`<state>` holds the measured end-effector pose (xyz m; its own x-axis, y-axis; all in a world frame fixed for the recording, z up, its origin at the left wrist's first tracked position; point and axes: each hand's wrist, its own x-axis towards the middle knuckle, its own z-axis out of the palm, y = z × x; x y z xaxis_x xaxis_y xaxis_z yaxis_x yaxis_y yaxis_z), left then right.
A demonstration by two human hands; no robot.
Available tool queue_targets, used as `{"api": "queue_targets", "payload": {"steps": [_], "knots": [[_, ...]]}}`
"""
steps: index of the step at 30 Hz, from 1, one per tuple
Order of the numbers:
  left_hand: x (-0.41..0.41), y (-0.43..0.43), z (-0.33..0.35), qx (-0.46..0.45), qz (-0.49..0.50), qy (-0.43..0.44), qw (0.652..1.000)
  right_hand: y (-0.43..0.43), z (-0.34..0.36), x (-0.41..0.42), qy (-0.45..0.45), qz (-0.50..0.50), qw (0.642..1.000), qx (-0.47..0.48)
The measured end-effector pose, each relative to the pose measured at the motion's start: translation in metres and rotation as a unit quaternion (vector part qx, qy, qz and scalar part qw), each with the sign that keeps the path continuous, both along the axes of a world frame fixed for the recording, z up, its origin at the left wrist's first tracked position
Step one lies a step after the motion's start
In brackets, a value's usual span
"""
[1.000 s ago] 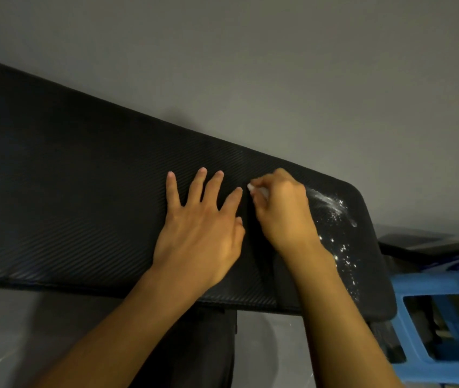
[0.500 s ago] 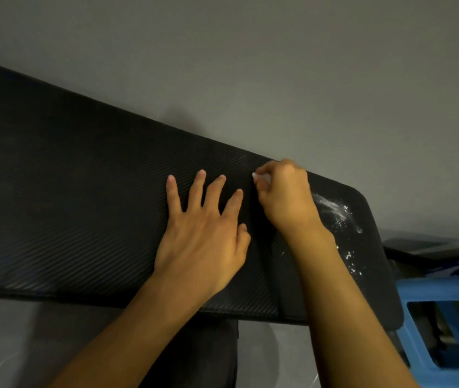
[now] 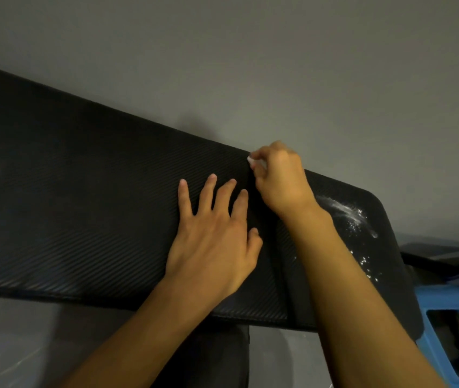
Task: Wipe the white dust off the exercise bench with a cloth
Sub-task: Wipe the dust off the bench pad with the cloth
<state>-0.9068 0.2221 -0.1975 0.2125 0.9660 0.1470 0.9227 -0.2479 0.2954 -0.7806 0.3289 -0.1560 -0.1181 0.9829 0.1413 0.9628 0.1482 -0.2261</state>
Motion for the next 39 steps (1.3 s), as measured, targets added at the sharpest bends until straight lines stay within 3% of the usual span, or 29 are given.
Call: {"api": "queue_targets", "payload": {"steps": [5, 9, 16, 22, 29, 35, 39], "knots": [[-0.001, -0.001, 0.000, -0.001, -0.003, -0.010, 1.000, -0.131, -0.004, 0.021, 0.000, 0.023, 1.000, -0.008], [-0.001, -0.002, 0.002, 0.000, -0.007, -0.011, 1.000, -0.206, -0.012, 0.025, 0.090, -0.001, 0.996, 0.017], [0.007, -0.006, 0.001, 0.015, -0.075, -0.001, 0.997, -0.180, -0.013, 0.033, 0.088, -0.045, 0.995, 0.031], [0.022, -0.020, 0.011, -0.026, -0.052, 0.012, 0.998, -0.232, -0.019, 0.042, 0.103, -0.036, 0.992, 0.058], [0.031, -0.029, 0.003, 0.000, -0.061, -0.017, 0.998, -0.184, -0.014, 0.049, 0.082, -0.056, 0.995, 0.031], [0.030, -0.028, -0.003, 0.015, -0.063, -0.012, 0.998, -0.224, -0.013, 0.056, 0.114, -0.048, 0.992, 0.024], [0.030, -0.028, -0.002, 0.008, -0.064, 0.001, 0.998, -0.171, -0.010, 0.058, 0.073, -0.040, 0.996, 0.029]]}}
